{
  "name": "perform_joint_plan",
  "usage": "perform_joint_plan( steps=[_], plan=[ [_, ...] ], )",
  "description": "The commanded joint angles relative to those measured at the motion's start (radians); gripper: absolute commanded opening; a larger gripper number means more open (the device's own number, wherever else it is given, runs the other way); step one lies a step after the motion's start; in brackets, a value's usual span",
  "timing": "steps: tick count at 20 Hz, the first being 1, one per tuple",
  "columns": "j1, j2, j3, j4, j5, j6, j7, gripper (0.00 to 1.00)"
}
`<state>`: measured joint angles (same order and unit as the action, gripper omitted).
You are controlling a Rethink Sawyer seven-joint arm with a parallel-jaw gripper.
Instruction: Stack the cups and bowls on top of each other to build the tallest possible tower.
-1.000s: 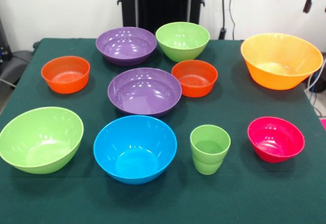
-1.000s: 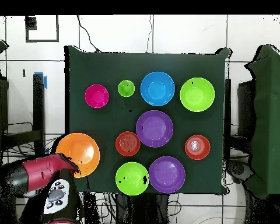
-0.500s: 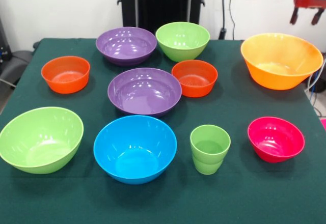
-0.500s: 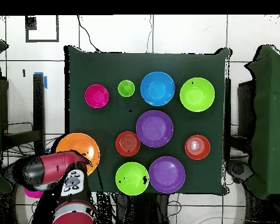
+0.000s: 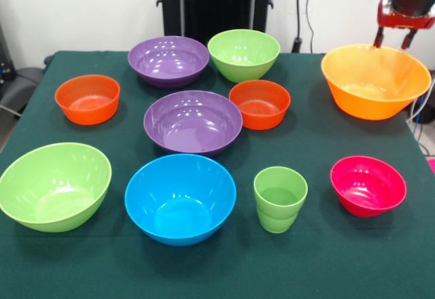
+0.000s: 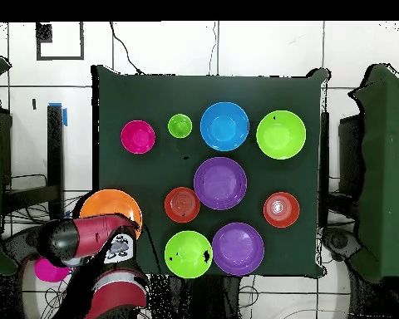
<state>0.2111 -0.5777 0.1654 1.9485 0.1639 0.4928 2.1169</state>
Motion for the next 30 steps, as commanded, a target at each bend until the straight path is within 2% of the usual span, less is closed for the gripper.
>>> perform_joint_plan(
  steps=[1,5,12,19,30],
  plan=[
    [0.016,0.046,0.051,-0.068,-0.036,-0.09,0.068,1.0],
    [0.057,0.02,0.026,-0.083,-0.016,-0.046,0.108,1.0],
    [0.065,0.004,0.024,-0.075,-0.003,-0.027,0.11,1.0],
    [0.072,-0.069,0.015,-0.071,0.002,0.089,0.11,1.0],
    [0.047,-0.021,0.024,-0.09,-0.022,0.029,0.068,1.0]
  ],
)
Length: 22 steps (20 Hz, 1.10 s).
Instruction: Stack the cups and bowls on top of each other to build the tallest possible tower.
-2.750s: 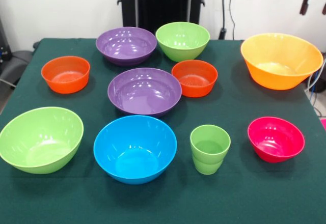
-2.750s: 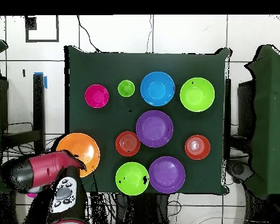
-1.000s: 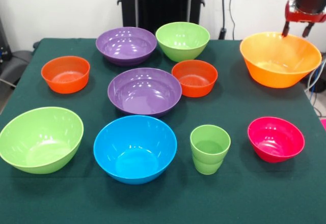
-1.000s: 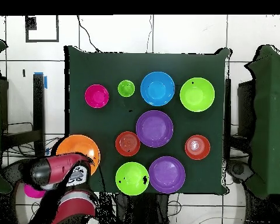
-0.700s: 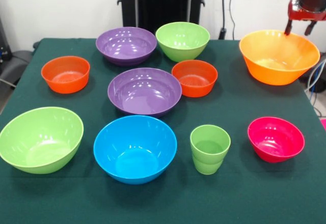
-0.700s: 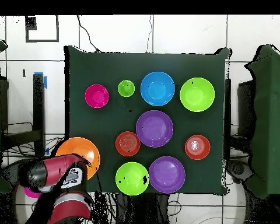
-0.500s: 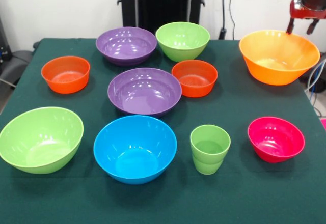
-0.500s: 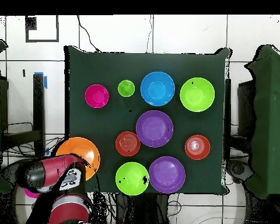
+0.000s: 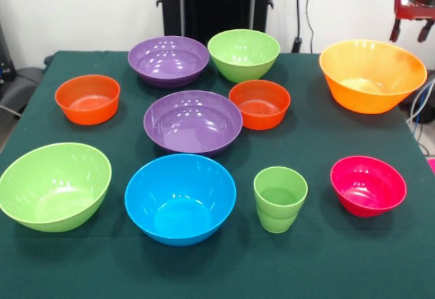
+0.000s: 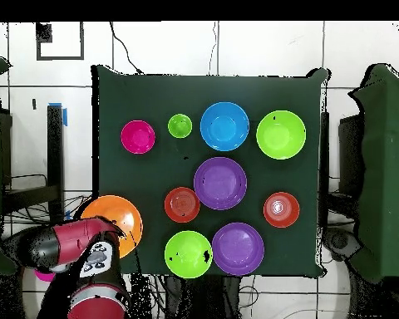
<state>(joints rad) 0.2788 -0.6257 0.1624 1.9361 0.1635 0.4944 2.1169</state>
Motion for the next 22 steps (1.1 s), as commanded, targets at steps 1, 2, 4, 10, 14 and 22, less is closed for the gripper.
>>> perform_joint_plan(
  steps=[1,2,4,10,14,22],
  plan=[
    [-0.019,0.028,0.02,-0.084,-0.029,0.028,0.064,1.0],
    [-0.016,0.028,0.013,-0.086,-0.034,0.023,0.065,1.0],
    [-0.021,0.038,0.014,-0.092,-0.04,0.012,0.057,1.0],
    [-0.016,0.091,0.031,-0.125,-0.056,-0.024,0.03,1.0],
    [-0.005,0.116,0.031,-0.154,-0.054,-0.039,0.038,1.0],
    [-0.004,0.131,0.032,-0.168,-0.056,-0.045,0.04,1.0]
  ],
)
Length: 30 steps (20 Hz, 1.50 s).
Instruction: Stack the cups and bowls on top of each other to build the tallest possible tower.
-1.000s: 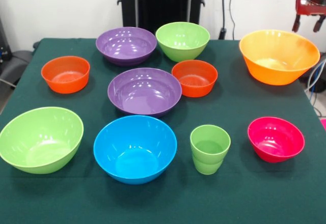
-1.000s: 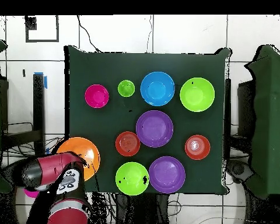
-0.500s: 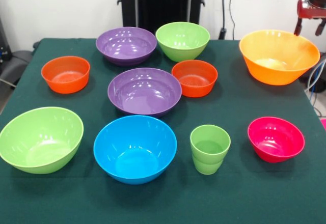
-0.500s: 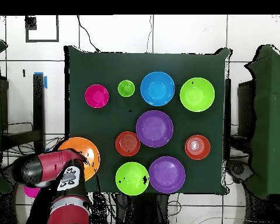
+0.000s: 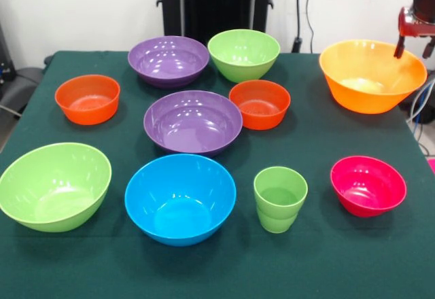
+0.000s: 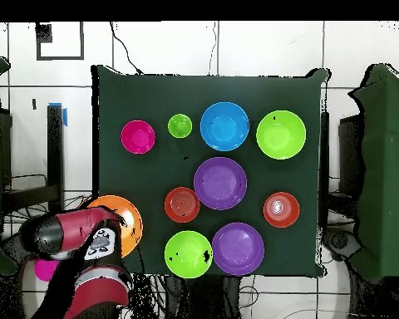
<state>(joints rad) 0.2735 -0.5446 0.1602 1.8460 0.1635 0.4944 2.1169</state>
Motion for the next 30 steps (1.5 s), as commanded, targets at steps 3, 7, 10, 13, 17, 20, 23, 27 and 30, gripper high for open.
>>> perform_joint_plan(
  steps=[3,7,10,13,17,20,23,27,30],
  plan=[
    [-0.002,0.064,0.04,-0.08,-0.06,-0.067,0.035,1.0],
    [-0.002,0.076,0.043,-0.088,-0.059,-0.071,0.035,1.0],
    [0.003,0.067,0.052,-0.08,-0.045,-0.058,0.05,1.0],
    [0.019,0.047,0.047,-0.075,-0.031,-0.034,0.073,1.0],
    [0.021,0.042,0.047,-0.082,-0.024,-0.019,0.075,1.0],
    [0.019,0.042,0.044,-0.087,-0.024,-0.009,0.073,1.0],
    [0.02,0.042,0.046,-0.087,-0.025,-0.013,0.071,1.0],
    [0.026,0.057,0.04,-0.098,-0.028,-0.029,0.073,1.0],
    [0.026,0.072,0.038,-0.11,-0.031,-0.037,0.07,1.0]
  ],
)
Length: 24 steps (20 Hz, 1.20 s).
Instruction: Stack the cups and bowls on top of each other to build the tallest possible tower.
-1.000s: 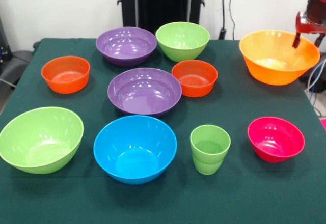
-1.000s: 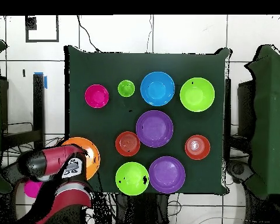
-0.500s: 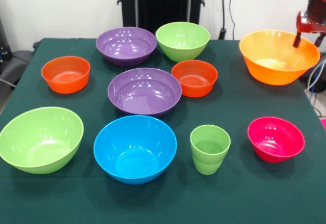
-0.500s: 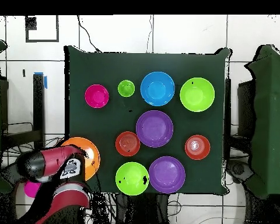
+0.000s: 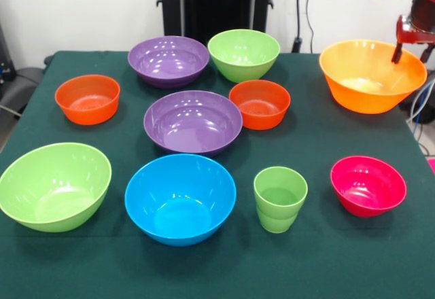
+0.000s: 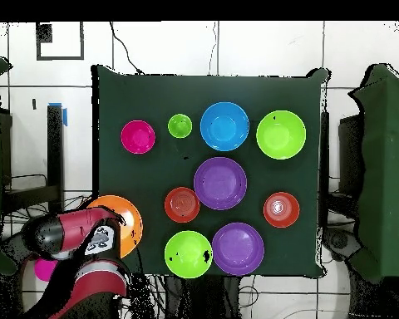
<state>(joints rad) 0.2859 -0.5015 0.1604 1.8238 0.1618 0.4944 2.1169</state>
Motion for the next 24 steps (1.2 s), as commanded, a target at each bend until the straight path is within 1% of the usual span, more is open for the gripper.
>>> perform_joint_plan(
  steps=[1,10,13,21,24],
  plan=[
    [0.014,0.034,0.035,-0.092,-0.032,-0.04,0.069,1.0],
    [0.035,0.072,-0.007,-0.124,-0.048,-0.058,0.072,1.0],
    [0.041,0.096,-0.011,-0.143,-0.046,-0.075,0.07,1.0],
    [0.019,0.144,-0.013,-0.154,-0.065,-0.109,0.042,1.0],
    [0.02,0.146,-0.018,-0.154,-0.068,-0.115,0.043,1.0]
  ],
)
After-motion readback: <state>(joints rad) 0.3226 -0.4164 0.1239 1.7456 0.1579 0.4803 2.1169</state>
